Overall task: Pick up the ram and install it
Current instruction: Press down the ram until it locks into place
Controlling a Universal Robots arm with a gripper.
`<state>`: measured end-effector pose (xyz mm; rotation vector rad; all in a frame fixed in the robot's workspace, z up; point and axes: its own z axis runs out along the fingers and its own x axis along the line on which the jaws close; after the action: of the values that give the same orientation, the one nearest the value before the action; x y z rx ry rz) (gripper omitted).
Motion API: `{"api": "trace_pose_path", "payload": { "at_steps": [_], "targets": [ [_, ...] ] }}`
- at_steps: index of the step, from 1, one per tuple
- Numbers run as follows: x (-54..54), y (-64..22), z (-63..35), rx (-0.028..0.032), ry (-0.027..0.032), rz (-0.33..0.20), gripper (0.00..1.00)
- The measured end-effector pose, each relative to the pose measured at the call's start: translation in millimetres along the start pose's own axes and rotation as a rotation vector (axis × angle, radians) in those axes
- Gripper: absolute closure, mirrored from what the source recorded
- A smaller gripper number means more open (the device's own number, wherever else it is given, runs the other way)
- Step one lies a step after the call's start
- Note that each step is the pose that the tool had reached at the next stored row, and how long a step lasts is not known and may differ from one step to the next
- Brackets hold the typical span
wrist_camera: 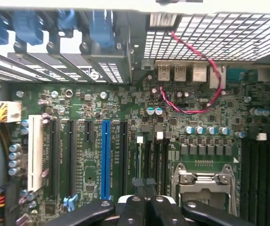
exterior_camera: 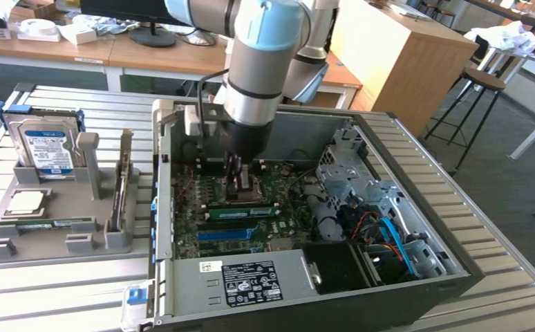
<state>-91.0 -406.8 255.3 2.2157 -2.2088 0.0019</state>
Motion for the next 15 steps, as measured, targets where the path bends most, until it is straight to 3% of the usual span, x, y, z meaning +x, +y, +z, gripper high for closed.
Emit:
{"api": "trace_pose_path", "payload": {
  "at_steps": [7, 15],
  "targets": [
    [0.2, 0.1, -17.9, 0.0000, 0.0000, 0.000, 0.90],
    [0.3, 0.2, -29.8, 0.0000, -0.0001, 0.000, 0.90]
  ]
}}
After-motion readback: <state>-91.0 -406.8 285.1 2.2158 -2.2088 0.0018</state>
